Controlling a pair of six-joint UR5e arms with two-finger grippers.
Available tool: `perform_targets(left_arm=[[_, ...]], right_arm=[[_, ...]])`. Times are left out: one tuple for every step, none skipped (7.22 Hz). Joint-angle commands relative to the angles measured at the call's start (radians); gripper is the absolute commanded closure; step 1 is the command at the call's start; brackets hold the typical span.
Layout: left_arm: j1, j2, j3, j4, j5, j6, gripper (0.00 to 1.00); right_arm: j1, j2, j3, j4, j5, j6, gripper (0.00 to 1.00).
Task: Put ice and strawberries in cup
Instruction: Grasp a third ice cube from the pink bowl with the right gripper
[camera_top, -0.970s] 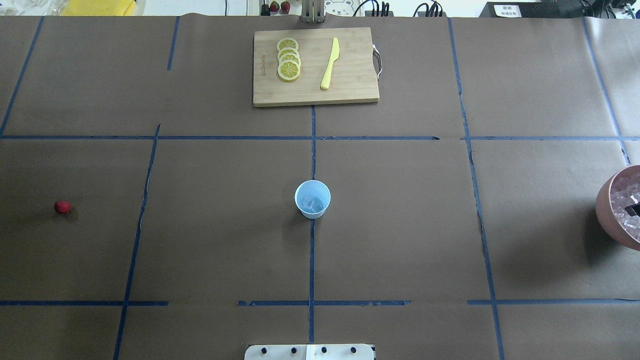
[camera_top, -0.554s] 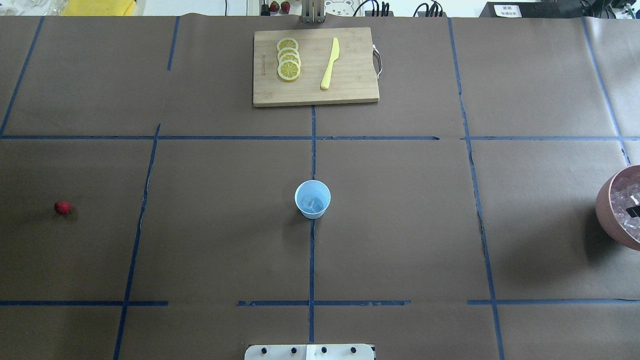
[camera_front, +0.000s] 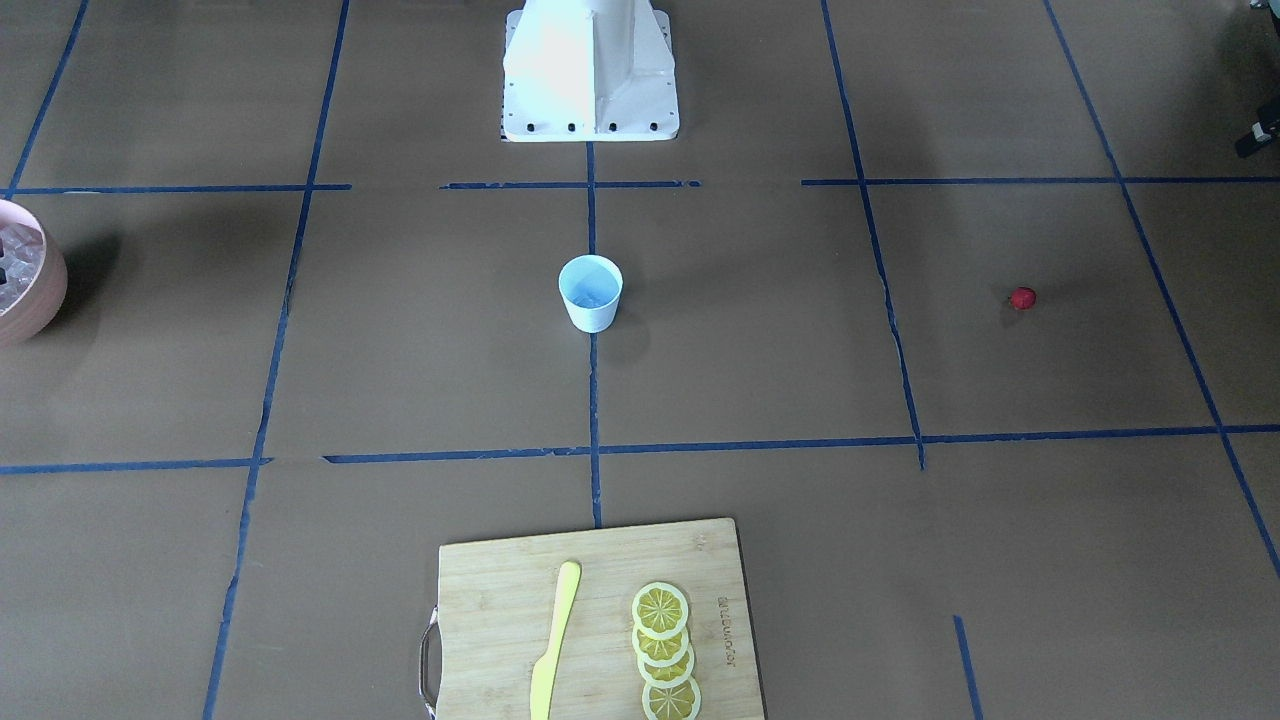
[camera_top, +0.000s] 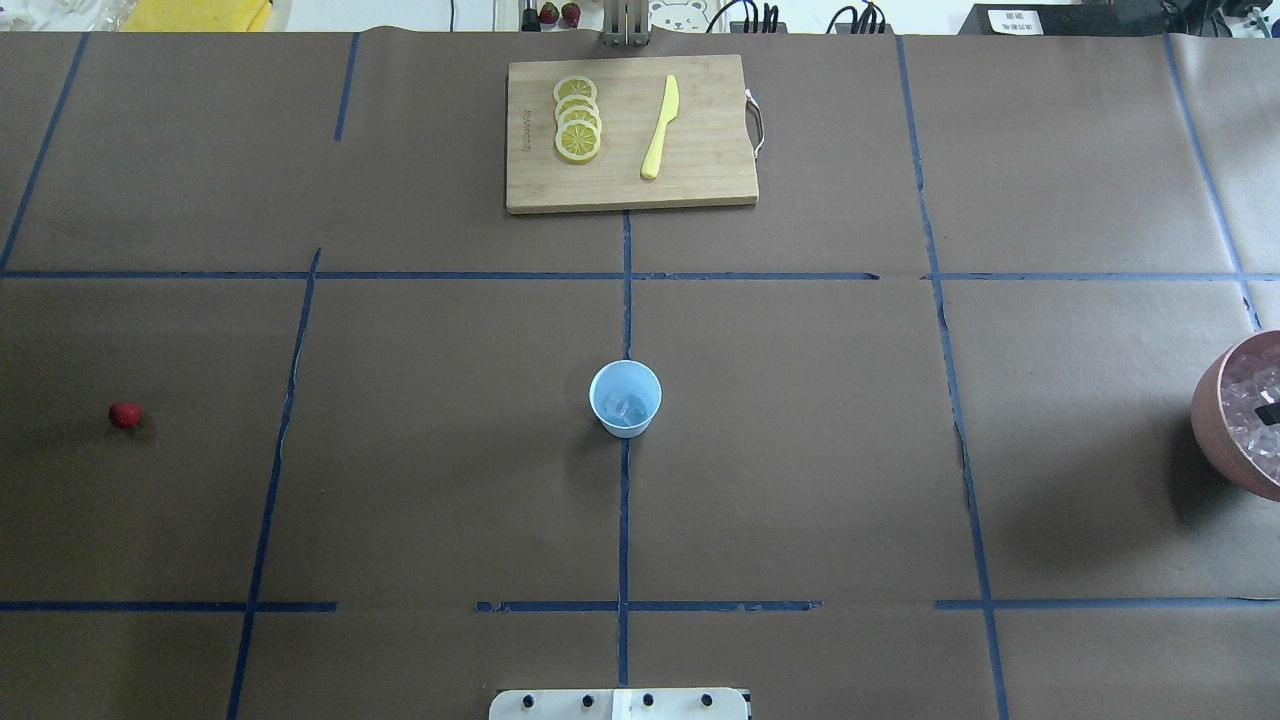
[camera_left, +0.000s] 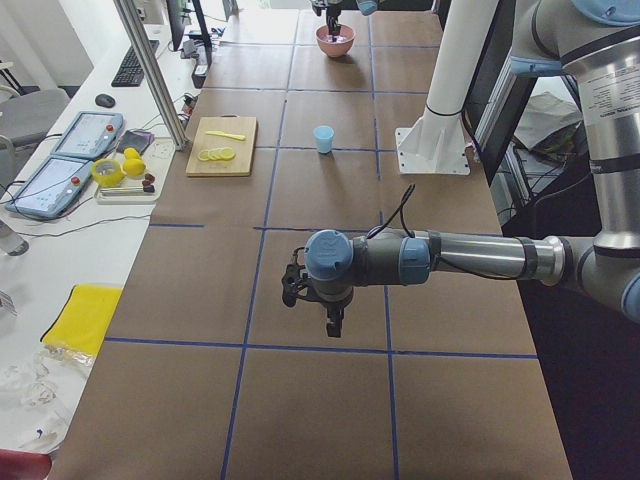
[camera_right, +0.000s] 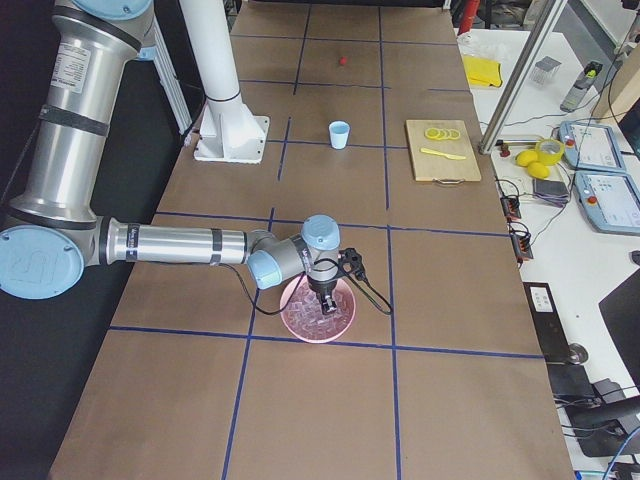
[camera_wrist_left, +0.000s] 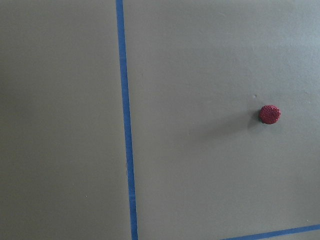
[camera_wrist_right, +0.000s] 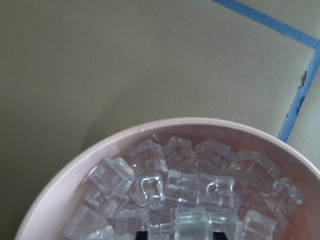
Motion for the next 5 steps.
perform_targets(left_arm=[[0.000,0.000,0.001,0.001,0.000,0.000,0.00],[0.000,0.000,0.000,0.001,0.000,0.000,0.00],[0.000,0.000,0.000,0.001,0.000,0.000,0.00],[0.000,0.000,0.000,0.001,0.000,0.000,0.00],[0.000,0.000,0.000,0.001,0.000,0.000,0.00]], right_arm=[[0.000,0.001,-0.002,0.001,-0.002,-0.001,0.47],[0.000,0.016,-0.004,0.001,-0.002,0.000,0.47],[0.000,0.017,-0.005,0.001,-0.002,0.000,0.47],[0.000,0.017,-0.005,0.001,-0.002,0.000,0.50],[0.000,0.017,-0.004,0.001,-0.002,0.000,0.58]])
